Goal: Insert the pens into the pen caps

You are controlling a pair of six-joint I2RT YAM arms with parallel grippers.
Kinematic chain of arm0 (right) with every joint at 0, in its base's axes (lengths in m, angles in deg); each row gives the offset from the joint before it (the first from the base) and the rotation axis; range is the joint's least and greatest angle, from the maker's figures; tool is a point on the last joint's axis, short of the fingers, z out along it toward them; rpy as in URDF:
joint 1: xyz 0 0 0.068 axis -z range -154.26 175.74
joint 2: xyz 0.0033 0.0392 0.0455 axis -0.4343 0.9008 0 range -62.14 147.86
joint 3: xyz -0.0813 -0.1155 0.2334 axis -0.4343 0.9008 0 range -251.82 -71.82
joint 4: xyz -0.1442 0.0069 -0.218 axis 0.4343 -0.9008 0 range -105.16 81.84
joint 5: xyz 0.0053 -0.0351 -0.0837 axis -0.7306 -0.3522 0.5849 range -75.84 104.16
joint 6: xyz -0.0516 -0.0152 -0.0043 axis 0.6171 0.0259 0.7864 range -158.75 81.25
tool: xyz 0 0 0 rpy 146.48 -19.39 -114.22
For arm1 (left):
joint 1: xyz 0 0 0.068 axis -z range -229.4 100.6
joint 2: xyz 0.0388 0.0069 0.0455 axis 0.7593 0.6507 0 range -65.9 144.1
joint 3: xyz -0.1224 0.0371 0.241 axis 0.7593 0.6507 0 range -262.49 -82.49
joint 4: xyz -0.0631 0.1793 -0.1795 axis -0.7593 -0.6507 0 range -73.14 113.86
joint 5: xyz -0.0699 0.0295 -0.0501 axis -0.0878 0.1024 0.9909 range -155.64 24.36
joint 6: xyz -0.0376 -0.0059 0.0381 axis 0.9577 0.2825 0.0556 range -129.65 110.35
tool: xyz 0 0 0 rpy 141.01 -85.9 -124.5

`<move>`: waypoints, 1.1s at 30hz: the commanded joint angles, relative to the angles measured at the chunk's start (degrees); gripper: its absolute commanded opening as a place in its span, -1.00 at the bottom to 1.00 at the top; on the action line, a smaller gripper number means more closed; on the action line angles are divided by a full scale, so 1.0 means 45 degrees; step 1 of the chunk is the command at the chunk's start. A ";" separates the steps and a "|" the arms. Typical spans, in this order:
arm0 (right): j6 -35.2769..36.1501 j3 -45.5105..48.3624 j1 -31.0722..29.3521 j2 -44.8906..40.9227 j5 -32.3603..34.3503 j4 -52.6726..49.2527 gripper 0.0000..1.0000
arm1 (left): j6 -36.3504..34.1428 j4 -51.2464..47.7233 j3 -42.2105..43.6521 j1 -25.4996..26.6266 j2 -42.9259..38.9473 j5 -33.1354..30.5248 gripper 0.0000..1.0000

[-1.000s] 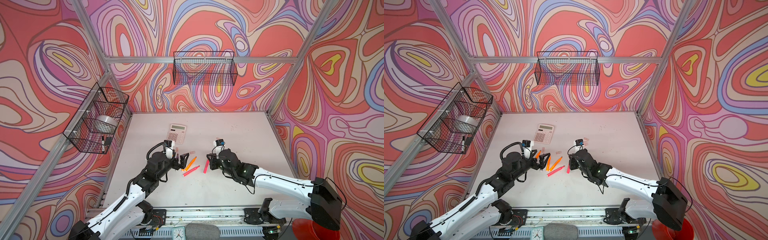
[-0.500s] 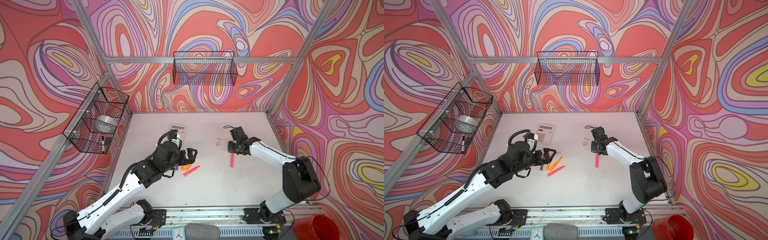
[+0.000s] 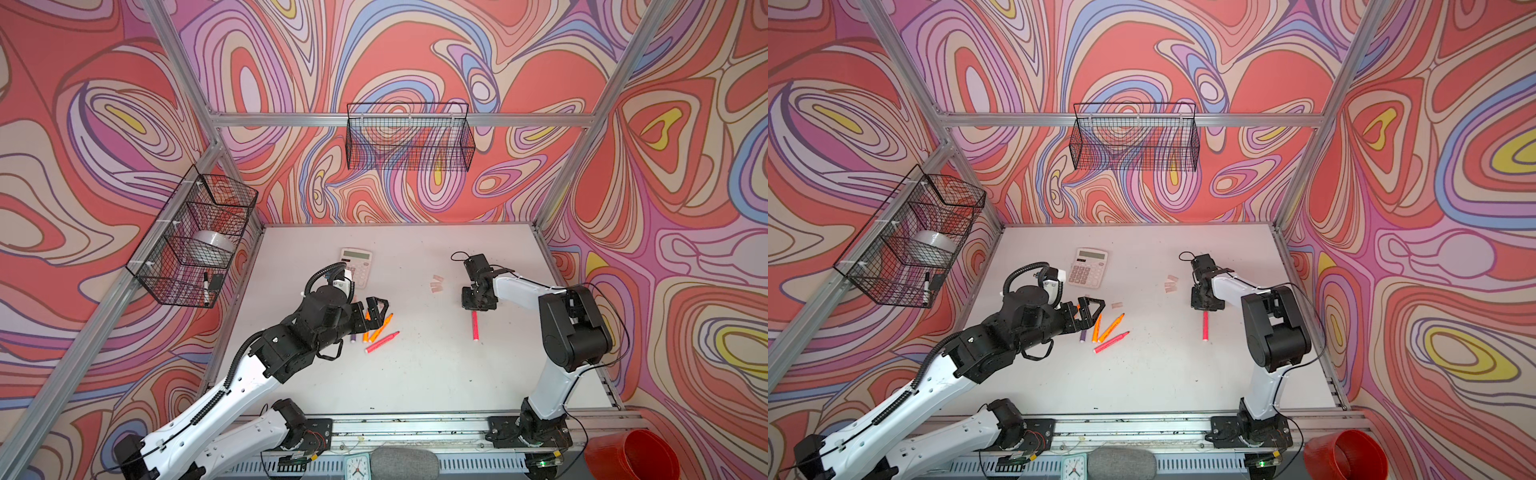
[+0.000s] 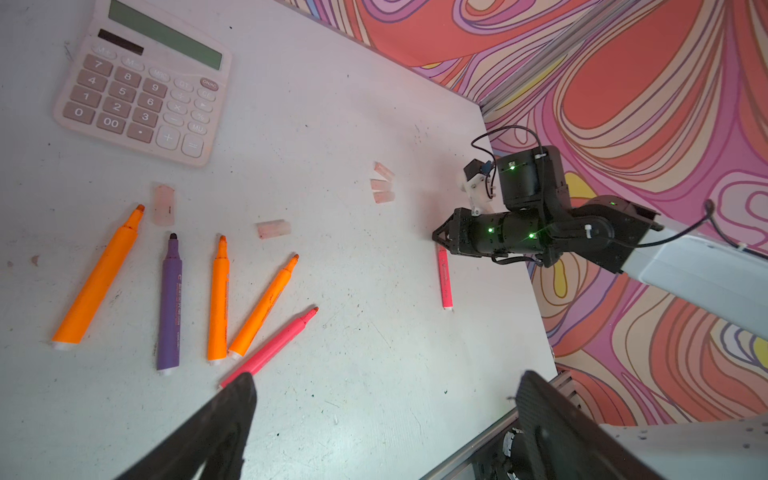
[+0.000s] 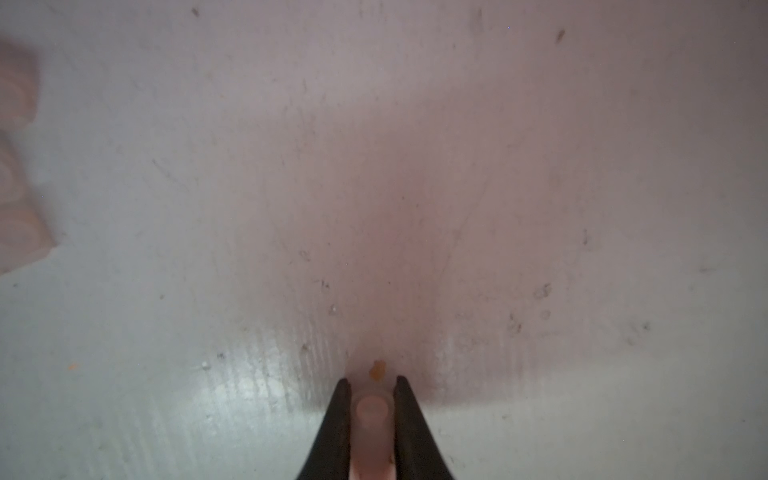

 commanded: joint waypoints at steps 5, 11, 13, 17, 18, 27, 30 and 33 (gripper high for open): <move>-0.0158 0.1029 0.0074 -0.0994 0.0543 0.0512 0.10 | 0.0391 -0.0447 -0.1200 0.0313 0.0940 0.0052 1.00; -0.0438 0.1813 0.0189 -0.3254 0.1007 0.1033 0.35 | 0.0069 -0.1086 -0.2379 0.1192 0.2017 -0.0644 1.00; -0.0596 0.1976 0.0198 -0.4108 0.1069 0.1158 0.38 | -0.0293 -0.1614 -0.2901 0.1984 0.2487 -0.1886 0.99; -0.1046 0.1892 0.0198 -0.5988 0.0225 0.1289 0.46 | -0.0119 -0.3636 -0.3559 0.2485 0.3559 -0.3732 0.99; -0.1071 0.1809 0.0193 -0.6348 -0.0170 0.1380 0.47 | -0.0229 -0.3857 -0.3523 0.2493 0.3664 -0.4171 0.99; -0.2493 0.4690 0.0198 -0.9813 -0.3255 0.5532 0.64 | -0.2188 0.0061 0.0925 0.2480 0.1363 -0.5379 0.99; -0.2715 0.5251 0.0198 -1.0055 -0.3949 0.5893 0.57 | -0.3001 0.0633 0.2338 0.2462 0.0815 -0.4506 0.96; -0.3289 0.5647 0.0191 -0.9686 -0.4819 0.6491 0.50 | -0.3818 0.1152 0.3035 0.2473 0.0832 -0.2960 0.75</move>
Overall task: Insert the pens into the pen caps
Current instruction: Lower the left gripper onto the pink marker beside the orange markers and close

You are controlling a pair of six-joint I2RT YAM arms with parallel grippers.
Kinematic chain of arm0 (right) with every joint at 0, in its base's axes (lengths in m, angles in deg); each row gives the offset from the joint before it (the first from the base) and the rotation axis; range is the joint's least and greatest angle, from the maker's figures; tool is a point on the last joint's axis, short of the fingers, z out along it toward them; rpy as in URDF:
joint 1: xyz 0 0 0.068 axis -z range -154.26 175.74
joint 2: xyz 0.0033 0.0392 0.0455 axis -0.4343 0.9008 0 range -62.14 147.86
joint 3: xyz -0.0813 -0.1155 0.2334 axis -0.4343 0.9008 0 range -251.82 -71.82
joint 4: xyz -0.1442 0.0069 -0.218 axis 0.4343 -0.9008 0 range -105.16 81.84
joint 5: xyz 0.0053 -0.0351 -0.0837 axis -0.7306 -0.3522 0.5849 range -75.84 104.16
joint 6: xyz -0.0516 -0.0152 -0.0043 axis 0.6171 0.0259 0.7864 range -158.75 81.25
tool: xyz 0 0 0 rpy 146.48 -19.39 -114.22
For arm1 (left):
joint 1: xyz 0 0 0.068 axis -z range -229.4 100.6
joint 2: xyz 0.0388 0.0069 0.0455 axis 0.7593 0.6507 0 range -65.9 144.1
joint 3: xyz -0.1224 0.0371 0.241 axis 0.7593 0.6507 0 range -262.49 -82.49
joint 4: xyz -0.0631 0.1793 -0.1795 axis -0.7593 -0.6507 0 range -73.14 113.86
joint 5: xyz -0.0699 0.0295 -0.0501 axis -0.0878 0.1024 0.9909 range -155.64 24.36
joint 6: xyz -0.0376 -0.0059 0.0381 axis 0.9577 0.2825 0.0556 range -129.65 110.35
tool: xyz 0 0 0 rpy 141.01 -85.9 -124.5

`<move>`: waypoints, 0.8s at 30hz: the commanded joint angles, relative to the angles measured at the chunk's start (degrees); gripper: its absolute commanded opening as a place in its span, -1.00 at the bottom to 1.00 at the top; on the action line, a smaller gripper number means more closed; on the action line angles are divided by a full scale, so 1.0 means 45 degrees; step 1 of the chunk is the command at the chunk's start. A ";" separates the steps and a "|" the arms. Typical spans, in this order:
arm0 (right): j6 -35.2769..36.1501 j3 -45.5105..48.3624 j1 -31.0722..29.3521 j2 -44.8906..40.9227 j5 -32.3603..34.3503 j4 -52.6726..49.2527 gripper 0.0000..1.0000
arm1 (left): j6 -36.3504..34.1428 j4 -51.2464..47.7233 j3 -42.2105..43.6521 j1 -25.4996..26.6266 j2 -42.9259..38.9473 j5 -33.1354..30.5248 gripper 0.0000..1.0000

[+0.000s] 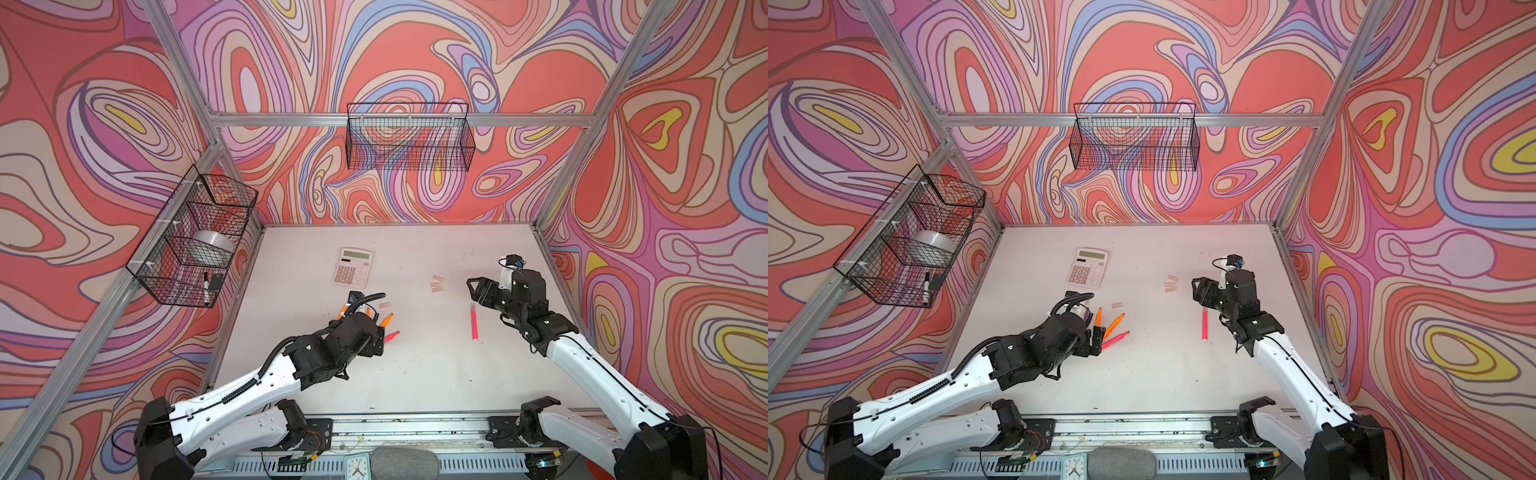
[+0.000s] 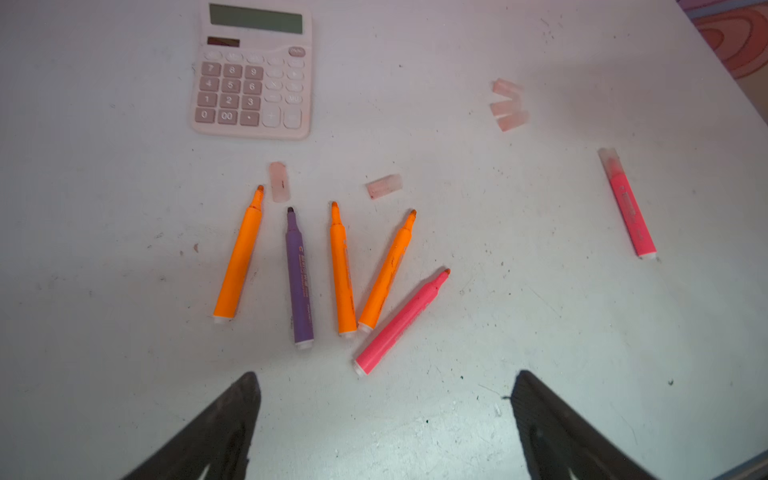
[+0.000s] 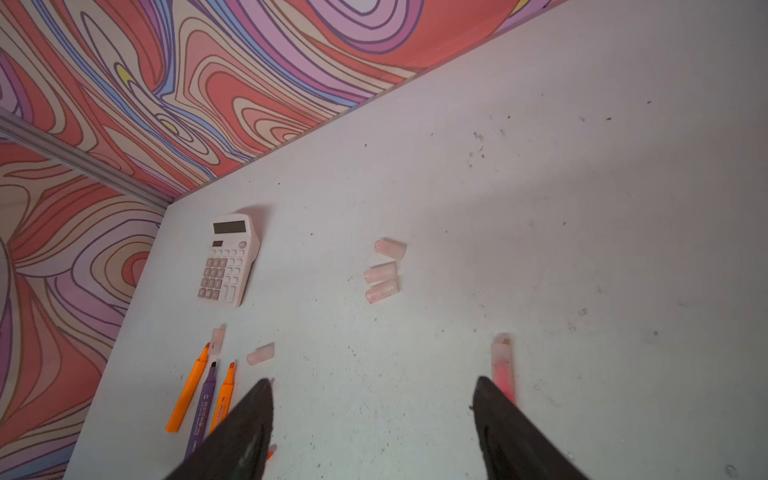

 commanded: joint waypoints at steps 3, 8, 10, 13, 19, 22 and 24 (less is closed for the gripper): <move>-0.0829 0.0000 0.0040 0.0677 -0.2001 0.1252 0.43 | -0.1185 0.1007 0.0317 -0.0028 0.0418 0.1439 0.73; -0.0830 0.0189 0.0031 0.0361 -0.1793 0.1315 0.42 | -0.1216 0.0882 0.0204 -0.0031 0.1661 0.0947 0.81; -0.0751 0.0125 0.0031 0.0298 -0.1694 0.1187 0.42 | -0.1390 0.0895 0.0018 -0.0031 0.2231 0.0962 0.82; -0.0673 0.0060 0.0031 0.0225 -0.1560 0.1070 0.42 | -0.1686 0.1102 -0.0275 -0.0027 0.3193 0.1087 0.78; -0.0595 0.0063 0.0021 0.0537 -0.1479 0.1144 0.42 | -0.2242 0.1897 -0.0333 -0.0031 0.4163 0.1655 0.69; -0.0609 0.0005 0.0001 0.0933 -0.1533 0.1188 0.40 | -0.2441 0.2099 -0.0300 -0.0031 0.4476 0.1938 0.10; -0.0613 -0.0056 0.0010 0.1111 -0.1630 0.1203 0.40 | -0.2464 0.1949 -0.0435 -0.0031 0.4854 0.1866 0.04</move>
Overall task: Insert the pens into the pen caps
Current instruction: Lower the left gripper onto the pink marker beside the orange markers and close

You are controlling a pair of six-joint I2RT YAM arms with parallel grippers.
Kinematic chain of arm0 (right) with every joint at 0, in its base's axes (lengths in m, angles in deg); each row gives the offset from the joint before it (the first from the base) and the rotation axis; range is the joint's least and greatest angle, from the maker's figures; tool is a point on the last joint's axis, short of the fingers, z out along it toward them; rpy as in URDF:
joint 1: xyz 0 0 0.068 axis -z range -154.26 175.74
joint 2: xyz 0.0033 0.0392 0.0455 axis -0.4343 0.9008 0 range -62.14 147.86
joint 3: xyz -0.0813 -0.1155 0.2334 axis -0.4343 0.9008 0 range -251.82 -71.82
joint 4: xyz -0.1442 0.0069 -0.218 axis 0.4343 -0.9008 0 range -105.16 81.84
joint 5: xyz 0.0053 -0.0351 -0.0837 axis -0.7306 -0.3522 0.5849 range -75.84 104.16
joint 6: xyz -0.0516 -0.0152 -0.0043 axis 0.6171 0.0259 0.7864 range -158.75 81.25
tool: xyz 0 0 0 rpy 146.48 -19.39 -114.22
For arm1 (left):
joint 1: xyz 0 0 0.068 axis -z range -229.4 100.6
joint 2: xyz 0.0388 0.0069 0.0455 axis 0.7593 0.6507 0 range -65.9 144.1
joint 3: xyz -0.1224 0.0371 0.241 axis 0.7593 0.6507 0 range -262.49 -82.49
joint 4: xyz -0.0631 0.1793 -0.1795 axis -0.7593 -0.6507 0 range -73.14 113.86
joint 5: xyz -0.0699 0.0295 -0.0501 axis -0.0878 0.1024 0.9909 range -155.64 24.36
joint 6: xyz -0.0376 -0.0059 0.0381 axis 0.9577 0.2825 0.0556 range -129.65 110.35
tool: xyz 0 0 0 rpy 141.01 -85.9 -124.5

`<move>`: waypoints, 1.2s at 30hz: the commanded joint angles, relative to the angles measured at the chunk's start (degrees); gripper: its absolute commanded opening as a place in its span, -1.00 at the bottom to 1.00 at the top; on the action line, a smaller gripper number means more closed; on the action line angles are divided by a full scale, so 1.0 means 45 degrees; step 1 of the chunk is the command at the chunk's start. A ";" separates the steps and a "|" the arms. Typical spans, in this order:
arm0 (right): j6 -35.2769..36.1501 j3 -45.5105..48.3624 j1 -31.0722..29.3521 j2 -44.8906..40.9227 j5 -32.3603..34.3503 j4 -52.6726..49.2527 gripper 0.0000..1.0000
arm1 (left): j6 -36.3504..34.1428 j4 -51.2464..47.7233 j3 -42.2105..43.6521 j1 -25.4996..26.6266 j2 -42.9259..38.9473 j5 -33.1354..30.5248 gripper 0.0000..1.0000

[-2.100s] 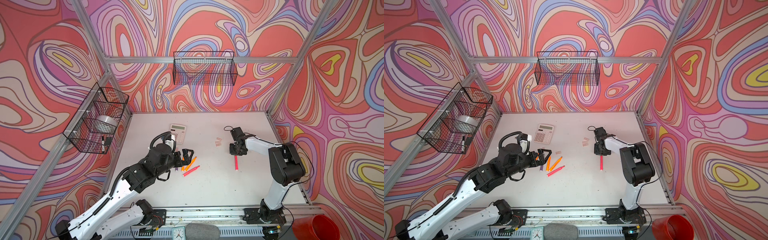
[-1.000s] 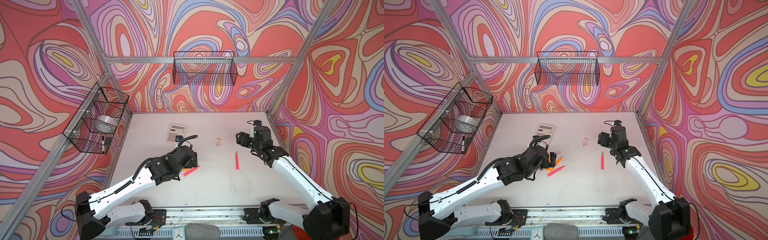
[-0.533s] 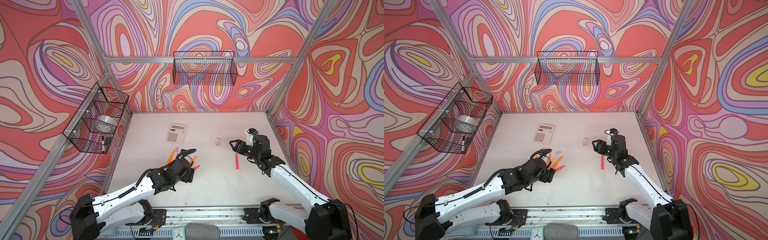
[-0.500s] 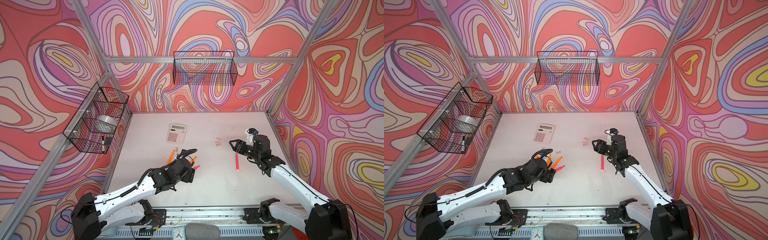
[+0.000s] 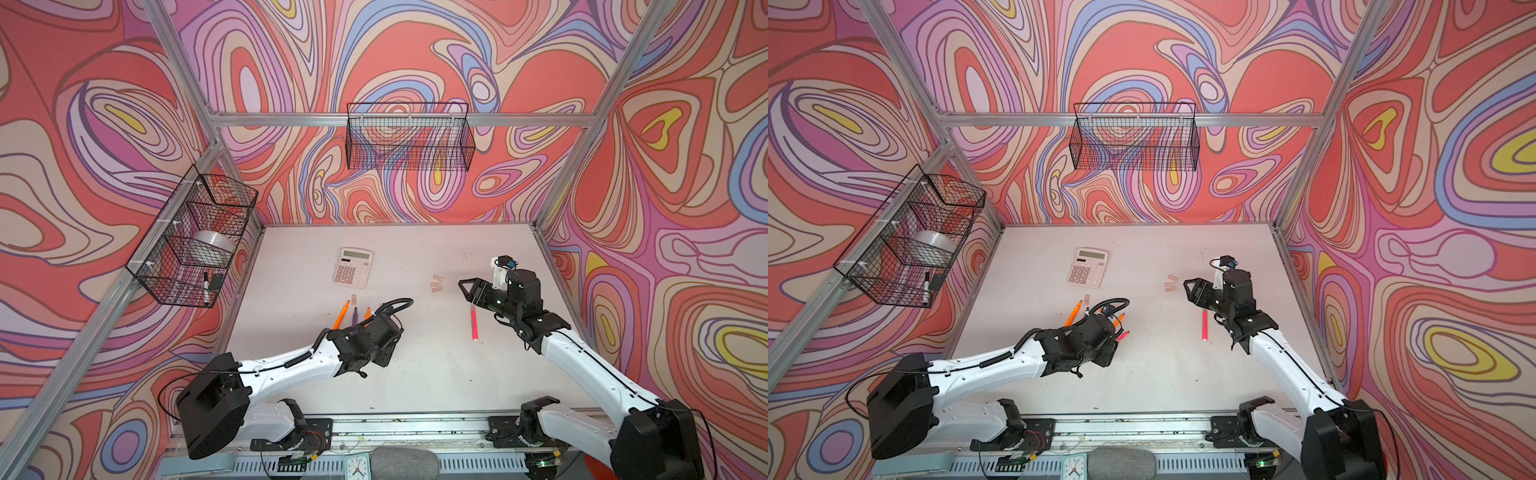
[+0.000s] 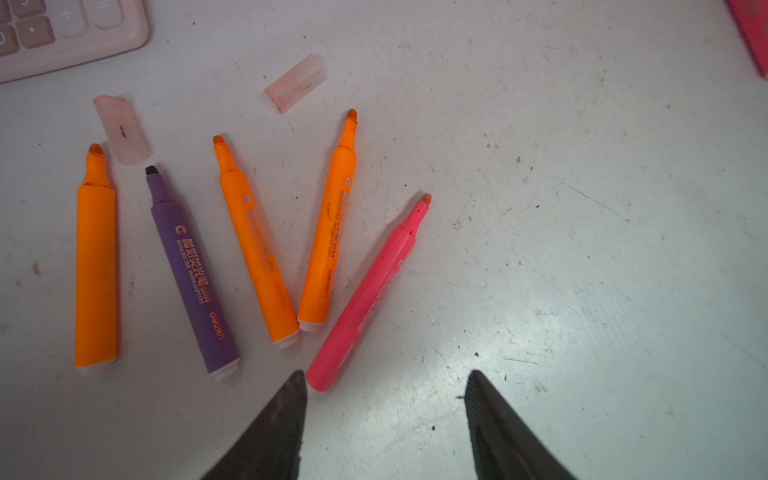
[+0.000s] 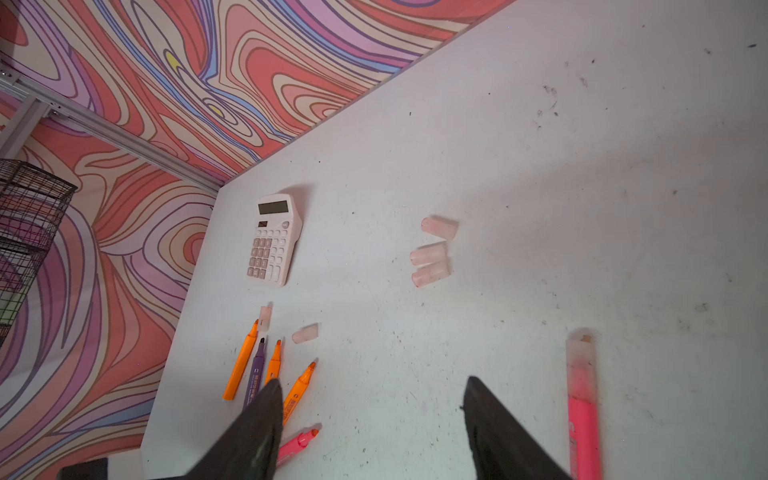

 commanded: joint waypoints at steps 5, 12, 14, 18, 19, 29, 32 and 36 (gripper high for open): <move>0.0178 -0.0205 0.0007 0.0068 -0.0002 0.0072 0.40 | -0.0261 0.0136 -0.0534 -0.0031 0.1346 -0.0057 0.04; 0.0246 -0.0146 0.0015 -0.0118 0.0143 0.0002 0.40 | -0.0293 0.0037 -0.0784 -0.0031 0.2247 -0.0704 0.04; 0.0243 -0.0167 0.0013 -0.0084 0.0112 -0.0030 0.40 | -0.0352 0.0023 -0.0874 -0.0070 0.2441 -0.0697 0.06; 0.0275 -0.0215 0.0006 -0.0138 0.0114 -0.0084 0.40 | -0.0342 -0.0042 -0.1014 -0.0217 0.2750 -0.0453 0.07; 0.0295 -0.0214 0.0016 -0.0155 0.0141 -0.0110 0.40 | -0.0326 -0.0025 -0.1004 -0.0272 0.2824 -0.0416 0.08; 0.0337 -0.0206 0.0016 -0.0291 0.0157 -0.0175 0.40 | -0.0370 -0.0148 -0.1179 -0.0852 0.3551 0.0639 -0.01; 0.0357 -0.0233 0.0016 -0.0279 0.0185 -0.0214 0.40 | -0.0385 -0.0217 -0.1215 -0.0851 0.3607 0.0914 -0.24; 0.0370 -0.0250 0.0010 -0.0341 0.0199 -0.0271 0.40 | -0.0369 -0.0458 -0.1219 -0.0850 0.3596 0.1008 -0.39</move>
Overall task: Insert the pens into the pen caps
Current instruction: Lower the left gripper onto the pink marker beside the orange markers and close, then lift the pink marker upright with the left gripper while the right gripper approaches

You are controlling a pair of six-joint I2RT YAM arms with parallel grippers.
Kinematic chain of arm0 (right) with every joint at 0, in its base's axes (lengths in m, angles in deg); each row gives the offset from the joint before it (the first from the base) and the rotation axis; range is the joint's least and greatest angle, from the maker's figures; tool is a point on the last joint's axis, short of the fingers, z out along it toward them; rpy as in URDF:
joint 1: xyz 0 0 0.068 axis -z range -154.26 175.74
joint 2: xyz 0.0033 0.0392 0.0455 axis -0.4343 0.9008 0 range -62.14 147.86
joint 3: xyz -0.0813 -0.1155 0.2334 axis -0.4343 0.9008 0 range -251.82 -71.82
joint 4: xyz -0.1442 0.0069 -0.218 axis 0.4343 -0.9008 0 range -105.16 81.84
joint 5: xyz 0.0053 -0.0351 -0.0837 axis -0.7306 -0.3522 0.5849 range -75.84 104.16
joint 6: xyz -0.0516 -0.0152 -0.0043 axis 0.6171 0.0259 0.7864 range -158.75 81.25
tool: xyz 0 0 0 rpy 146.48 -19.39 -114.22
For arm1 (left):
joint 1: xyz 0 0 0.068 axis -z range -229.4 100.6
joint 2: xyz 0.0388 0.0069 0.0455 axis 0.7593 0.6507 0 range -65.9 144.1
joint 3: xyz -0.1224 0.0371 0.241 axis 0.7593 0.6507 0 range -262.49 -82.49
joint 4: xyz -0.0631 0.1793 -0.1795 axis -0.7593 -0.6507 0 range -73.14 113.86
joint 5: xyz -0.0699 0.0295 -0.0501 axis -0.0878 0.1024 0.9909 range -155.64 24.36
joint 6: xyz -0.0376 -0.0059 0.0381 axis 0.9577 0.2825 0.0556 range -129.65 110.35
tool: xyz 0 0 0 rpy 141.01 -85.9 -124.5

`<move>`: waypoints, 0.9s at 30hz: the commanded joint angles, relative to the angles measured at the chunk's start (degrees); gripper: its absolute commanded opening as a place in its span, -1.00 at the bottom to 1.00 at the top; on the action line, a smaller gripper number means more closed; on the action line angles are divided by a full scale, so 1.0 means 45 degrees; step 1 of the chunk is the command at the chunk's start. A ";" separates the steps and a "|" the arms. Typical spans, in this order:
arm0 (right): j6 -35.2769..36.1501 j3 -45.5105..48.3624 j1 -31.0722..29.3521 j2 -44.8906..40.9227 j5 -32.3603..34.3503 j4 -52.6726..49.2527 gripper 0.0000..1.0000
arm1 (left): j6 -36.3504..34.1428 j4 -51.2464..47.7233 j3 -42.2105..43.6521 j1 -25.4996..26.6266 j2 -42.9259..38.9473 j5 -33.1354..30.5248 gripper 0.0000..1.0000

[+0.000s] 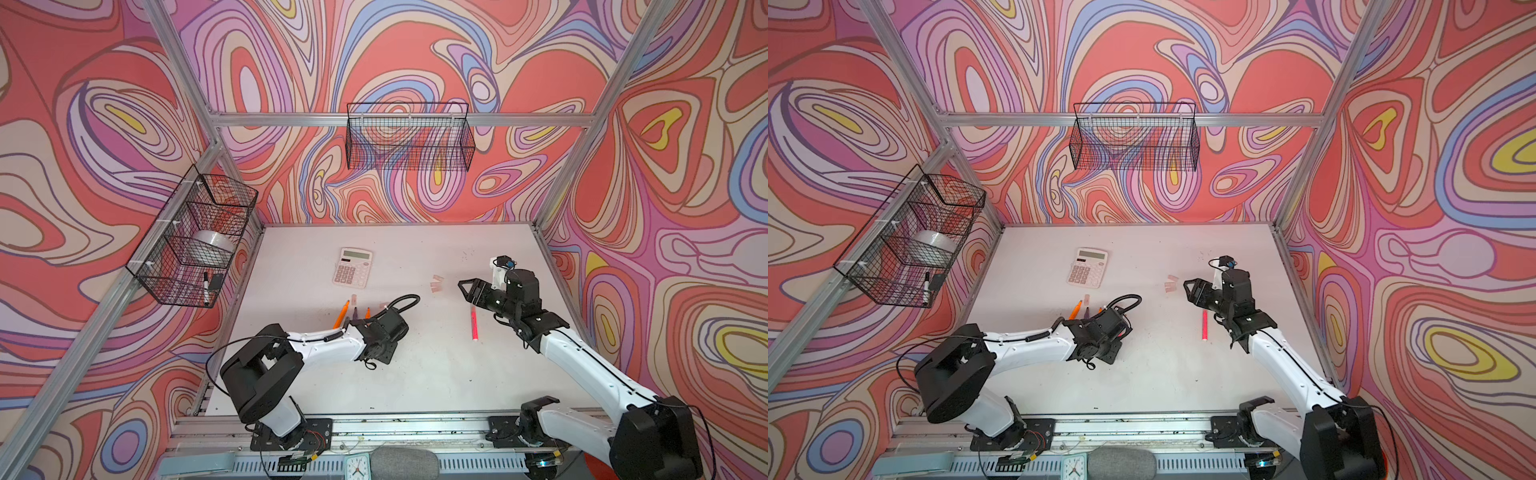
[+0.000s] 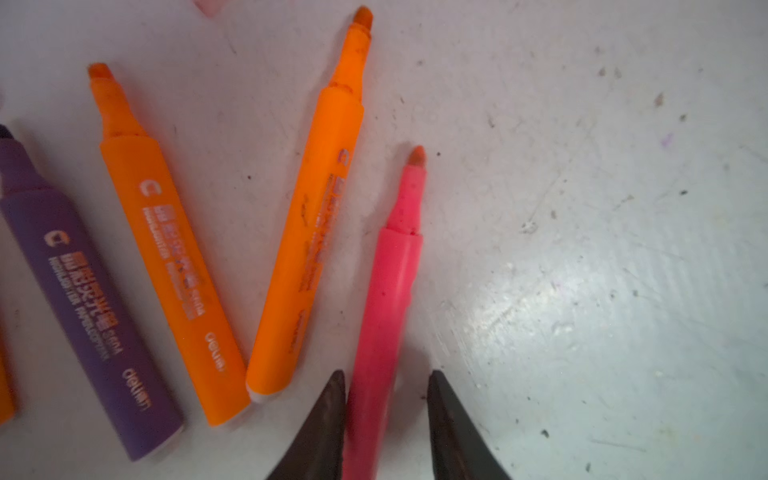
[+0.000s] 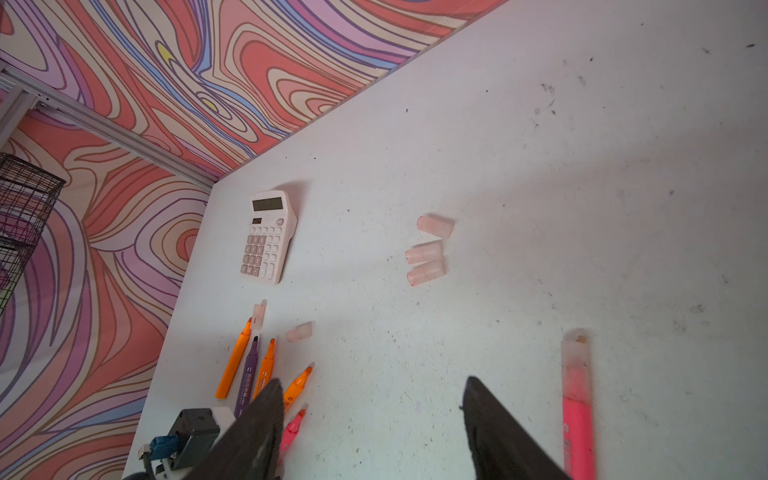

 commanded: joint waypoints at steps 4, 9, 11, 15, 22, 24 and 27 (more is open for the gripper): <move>0.0161 -0.0247 0.0005 -0.0377 0.0156 -0.0279 0.40 | 0.0065 -0.0776 -0.0267 -0.0035 0.0203 0.0306 -0.43; 0.0169 -0.0256 -0.0009 -0.0449 0.0156 -0.0300 0.40 | 0.0046 -0.0726 -0.0152 -0.0034 0.0155 0.0512 -0.41; 0.0160 -0.0243 0.0006 -0.0474 0.0165 -0.0337 0.40 | 0.0026 -0.0792 -0.0245 -0.0035 0.0287 0.0621 -0.38; 0.0160 -0.0244 -0.0006 -0.0513 0.0176 -0.0368 0.40 | 0.0074 -0.0881 -0.0394 -0.0030 0.0609 0.0641 -0.37; 0.0131 -0.0230 -0.0012 -0.0516 0.0156 -0.0331 0.40 | 0.0064 -0.0726 -0.0434 -0.0032 0.0808 0.0883 -0.63; 0.0093 -0.0170 -0.0004 -0.0533 0.0085 -0.0204 0.40 | -0.0041 -0.0566 -0.0372 -0.0018 0.0689 0.1167 -0.73; -0.0059 0.0048 -0.0004 -0.0674 -0.0150 0.0201 0.40 | -0.0225 -0.0144 -0.0260 -0.0020 0.0349 0.1805 -0.80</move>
